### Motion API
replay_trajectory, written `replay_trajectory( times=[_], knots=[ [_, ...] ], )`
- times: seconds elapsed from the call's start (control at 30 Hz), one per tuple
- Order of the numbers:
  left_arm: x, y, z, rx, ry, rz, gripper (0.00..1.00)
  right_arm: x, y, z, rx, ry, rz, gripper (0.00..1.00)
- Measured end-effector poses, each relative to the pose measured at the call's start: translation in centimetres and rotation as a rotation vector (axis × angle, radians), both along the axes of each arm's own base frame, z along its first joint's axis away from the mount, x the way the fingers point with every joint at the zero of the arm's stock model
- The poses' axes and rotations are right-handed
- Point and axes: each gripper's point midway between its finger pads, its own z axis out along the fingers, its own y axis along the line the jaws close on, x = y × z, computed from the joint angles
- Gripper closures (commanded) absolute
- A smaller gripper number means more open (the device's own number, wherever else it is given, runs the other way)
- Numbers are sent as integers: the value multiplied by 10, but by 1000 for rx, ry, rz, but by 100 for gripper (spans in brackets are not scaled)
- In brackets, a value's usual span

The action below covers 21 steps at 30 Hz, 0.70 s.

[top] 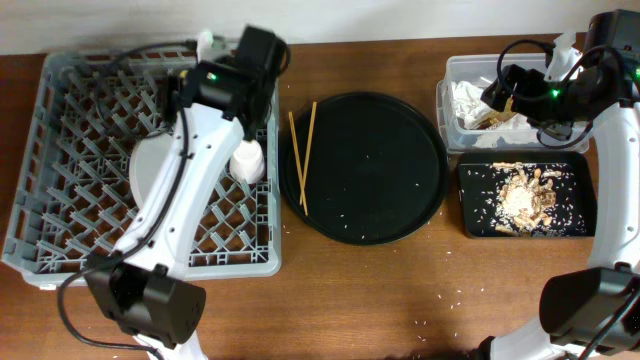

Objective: Sort waste into correct bins and load items into the dishwasher rack
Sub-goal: 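Stand the white plate upright in the rack slots and open the left gripper, then reach the left gripper to the chopsticks and grasp one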

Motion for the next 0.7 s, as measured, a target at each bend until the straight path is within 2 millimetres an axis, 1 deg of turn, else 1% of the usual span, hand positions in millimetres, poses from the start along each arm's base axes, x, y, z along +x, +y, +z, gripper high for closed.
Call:
replay_trajectory(
  times=[0.07,0.13,0.27,0.37,0.43,0.53,0.63,0.67,0.7],
  knots=[
    [8,-24,4,-127,6,-110,26,0,0,0,1,0,0,1],
    [11,-48,1,-239,28,-206,26,0,0,0,0,0,0,1],
    [5,-90,-13,-436,108,-357,27,0,0,0,0,0,1,1],
    [2,-111,-21,-523,150,-421,31,0,3,0,1,0,6,1],
    [3,-125,-36,-554,196,-448,31,1,7,0,1,0,17,1],
    [7,-149,-74,-568,283,-471,37,1,10,0,1,0,24,1],
    [12,-165,-104,-569,337,-487,41,0,10,-1,2,6,24,1],
    [14,-170,-113,-568,353,-490,44,-1,11,-1,3,8,24,1],
    [14,-173,-119,-567,362,-492,48,-1,11,-1,2,7,24,1]
  ],
)
